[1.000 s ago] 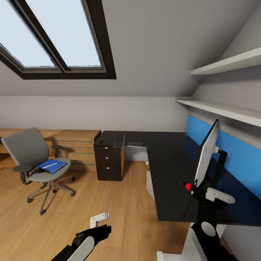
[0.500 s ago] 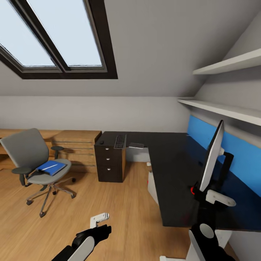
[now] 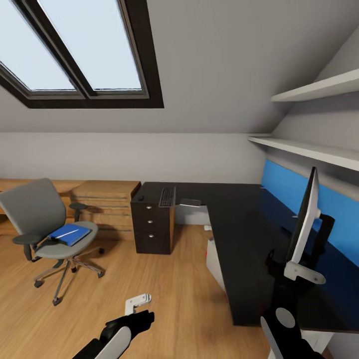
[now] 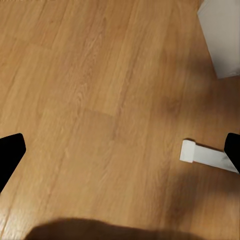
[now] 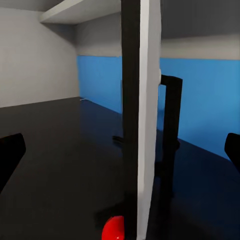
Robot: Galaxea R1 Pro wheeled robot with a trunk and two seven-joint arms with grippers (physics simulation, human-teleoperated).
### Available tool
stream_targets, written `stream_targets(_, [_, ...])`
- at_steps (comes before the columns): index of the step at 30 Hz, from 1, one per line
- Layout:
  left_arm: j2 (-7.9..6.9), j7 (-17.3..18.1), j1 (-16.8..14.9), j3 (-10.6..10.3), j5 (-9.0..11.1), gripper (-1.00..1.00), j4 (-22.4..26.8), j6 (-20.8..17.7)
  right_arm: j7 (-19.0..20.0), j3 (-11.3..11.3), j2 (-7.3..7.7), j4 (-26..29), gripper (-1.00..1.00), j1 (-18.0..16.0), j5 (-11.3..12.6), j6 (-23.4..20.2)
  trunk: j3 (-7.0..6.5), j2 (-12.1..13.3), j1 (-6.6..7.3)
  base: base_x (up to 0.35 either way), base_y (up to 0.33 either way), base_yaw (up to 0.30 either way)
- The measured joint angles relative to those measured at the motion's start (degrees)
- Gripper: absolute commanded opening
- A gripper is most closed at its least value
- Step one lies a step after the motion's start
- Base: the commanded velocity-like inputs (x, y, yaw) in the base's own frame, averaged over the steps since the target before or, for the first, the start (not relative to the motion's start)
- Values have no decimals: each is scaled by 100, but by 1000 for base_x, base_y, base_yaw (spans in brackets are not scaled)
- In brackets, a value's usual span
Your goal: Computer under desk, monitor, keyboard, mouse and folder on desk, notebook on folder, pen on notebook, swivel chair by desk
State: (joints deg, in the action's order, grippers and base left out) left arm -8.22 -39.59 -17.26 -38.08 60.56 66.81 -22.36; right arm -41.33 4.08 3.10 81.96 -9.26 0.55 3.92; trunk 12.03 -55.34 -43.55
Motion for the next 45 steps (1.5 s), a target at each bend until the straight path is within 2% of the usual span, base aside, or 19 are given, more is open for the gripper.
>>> stream_targets(11, [1,1,0,-62,5,100,-8,0,4,-9,15,-7,100,0,-7,-7,0,0,0,129,-10,0])
stream_targets(34, [1,2,1,-79,11,100,-10,0,3,-77,34,-165,100,0,0,-34,0,0,-1,7,-1,0])
stream_targets(45, [1,2,2,-79,11,100,-10,0,122,-226,63,-574,100,-14,19,-43,0,0,-1,0,0,0])
